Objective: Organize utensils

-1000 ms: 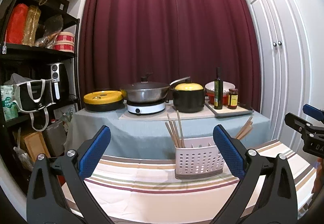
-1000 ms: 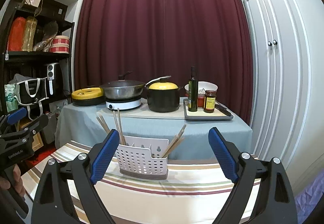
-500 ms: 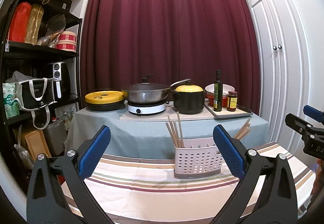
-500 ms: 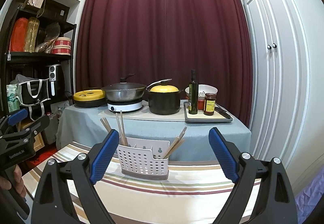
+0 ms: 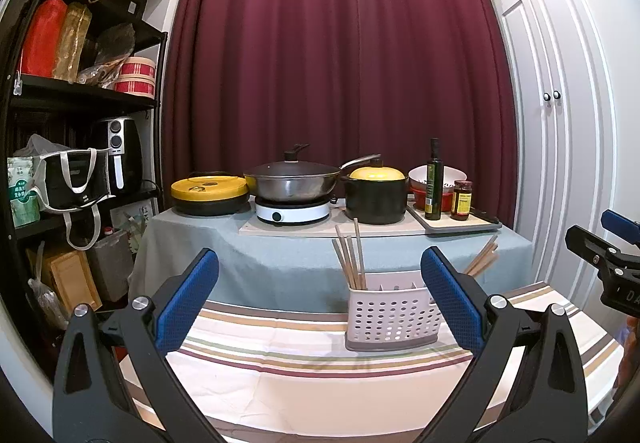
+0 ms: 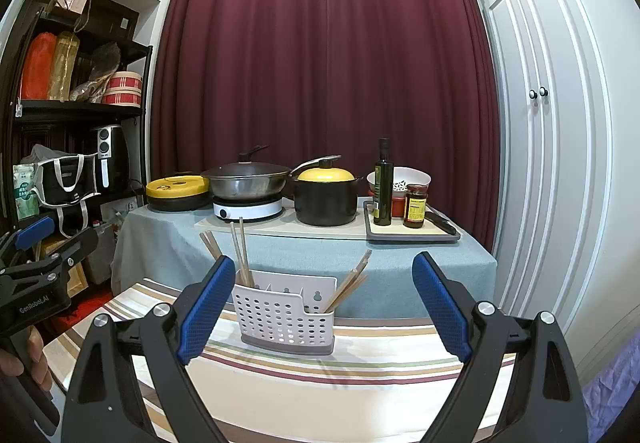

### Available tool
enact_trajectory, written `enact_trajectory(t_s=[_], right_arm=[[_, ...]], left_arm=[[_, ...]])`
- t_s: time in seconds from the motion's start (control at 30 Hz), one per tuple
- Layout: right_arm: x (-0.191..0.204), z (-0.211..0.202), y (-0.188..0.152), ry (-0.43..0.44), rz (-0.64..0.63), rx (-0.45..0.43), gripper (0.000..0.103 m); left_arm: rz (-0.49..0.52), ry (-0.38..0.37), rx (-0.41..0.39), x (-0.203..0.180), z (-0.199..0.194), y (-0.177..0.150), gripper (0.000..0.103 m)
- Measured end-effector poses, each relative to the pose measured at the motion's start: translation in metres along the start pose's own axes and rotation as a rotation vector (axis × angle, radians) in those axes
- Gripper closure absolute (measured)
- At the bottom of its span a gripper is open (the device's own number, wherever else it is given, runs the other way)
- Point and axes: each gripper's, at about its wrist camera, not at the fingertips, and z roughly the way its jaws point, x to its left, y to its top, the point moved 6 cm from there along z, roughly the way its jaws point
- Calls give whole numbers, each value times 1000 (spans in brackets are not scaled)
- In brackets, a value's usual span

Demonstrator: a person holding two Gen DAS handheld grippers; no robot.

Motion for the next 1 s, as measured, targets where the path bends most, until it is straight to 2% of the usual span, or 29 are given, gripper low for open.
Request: enact_trajectory(t_s=[0.3,0.5,0.67,0.8,1.0], right_arm=[[2,-2,-2,2,-3,3,15],[3,0,-3,3,-5,7,16],[4,2,-6,4,-9,13,15],[5,4,-8,6,-12,20,15],[4,5,-9,6,-12,21,15]], left_arm=[[-2,10,12,2,2,-4,4],[-21,-23,39,3,7,-9,4],[-2,-39,21,-3,4,-10,4],[0,-24,3,-3,2,-8,4],[-48,-47,59,2,11,-14,4]])
